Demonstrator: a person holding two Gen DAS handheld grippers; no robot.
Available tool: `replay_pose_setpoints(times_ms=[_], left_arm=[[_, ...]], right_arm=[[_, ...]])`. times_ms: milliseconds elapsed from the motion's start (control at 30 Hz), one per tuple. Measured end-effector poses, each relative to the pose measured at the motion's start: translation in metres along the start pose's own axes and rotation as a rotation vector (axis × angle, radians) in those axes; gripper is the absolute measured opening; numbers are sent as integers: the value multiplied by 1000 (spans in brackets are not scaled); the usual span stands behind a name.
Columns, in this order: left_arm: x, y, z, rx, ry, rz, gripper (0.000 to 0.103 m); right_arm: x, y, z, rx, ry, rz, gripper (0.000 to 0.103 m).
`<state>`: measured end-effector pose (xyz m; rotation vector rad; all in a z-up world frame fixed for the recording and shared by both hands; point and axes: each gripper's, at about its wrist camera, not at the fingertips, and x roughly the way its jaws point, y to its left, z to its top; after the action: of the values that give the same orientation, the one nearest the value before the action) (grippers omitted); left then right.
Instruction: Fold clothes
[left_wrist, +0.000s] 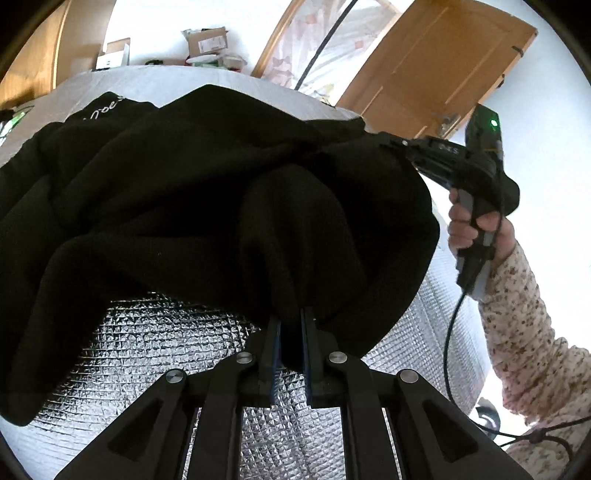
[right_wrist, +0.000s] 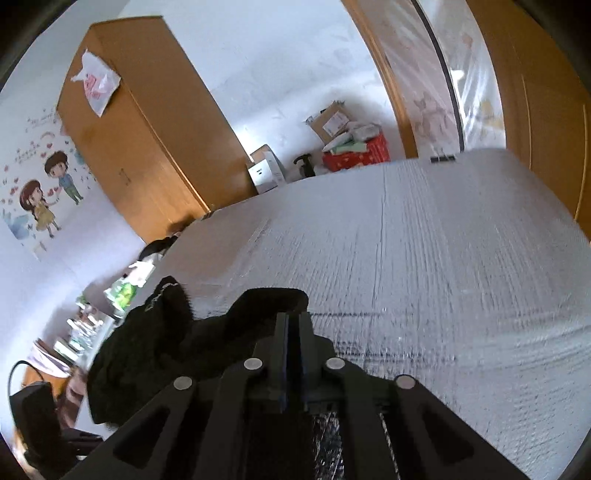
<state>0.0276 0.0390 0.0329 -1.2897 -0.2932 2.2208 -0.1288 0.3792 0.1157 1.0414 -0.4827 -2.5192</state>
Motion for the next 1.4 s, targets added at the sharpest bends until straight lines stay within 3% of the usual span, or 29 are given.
replay_pose_setpoints(times_ms=[67, 167, 333, 500, 600, 700, 867, 967, 1067, 1133, 1200, 1400], left_arm=[[-4, 1, -1, -1, -9, 2, 14], [-8, 0, 0, -13, -31, 5, 18], [-23, -10, -1, 4, -93, 25, 19], [-33, -20, 12, 56, -131, 4, 22], [-21, -30, 19, 82, -111, -27, 24], [6, -43, 20, 103, -57, -31, 36], [41, -54, 16, 160, 22, 30, 36], [48, -50, 18, 142, 45, 22, 36], [47, -41, 19, 97, 47, -11, 36], [46, -37, 17, 83, 49, -13, 36], [47, -37, 16, 81, 49, -12, 36], [46, -42, 13, 90, 49, -1, 36]], right_arm=[[-7, -3, -3, 10, 2, 29, 13], [-21, -3, -8, -7, -15, 28, 28], [-43, 1, -27, -18, -27, 34, 29], [-60, 31, -56, -159, -59, -23, 29], [-62, 55, -71, -294, -69, -49, 29], [-50, 60, -80, -311, -18, -47, 39], [-34, 58, -94, -343, 33, -87, 44], [-30, 58, -98, -364, 44, -127, 45], [-35, 64, -98, -380, -13, -193, 45], [-41, 68, -100, -388, -43, -189, 45], [-38, 73, -105, -431, -19, -139, 45], [-11, 72, -108, -462, 82, -168, 45]])
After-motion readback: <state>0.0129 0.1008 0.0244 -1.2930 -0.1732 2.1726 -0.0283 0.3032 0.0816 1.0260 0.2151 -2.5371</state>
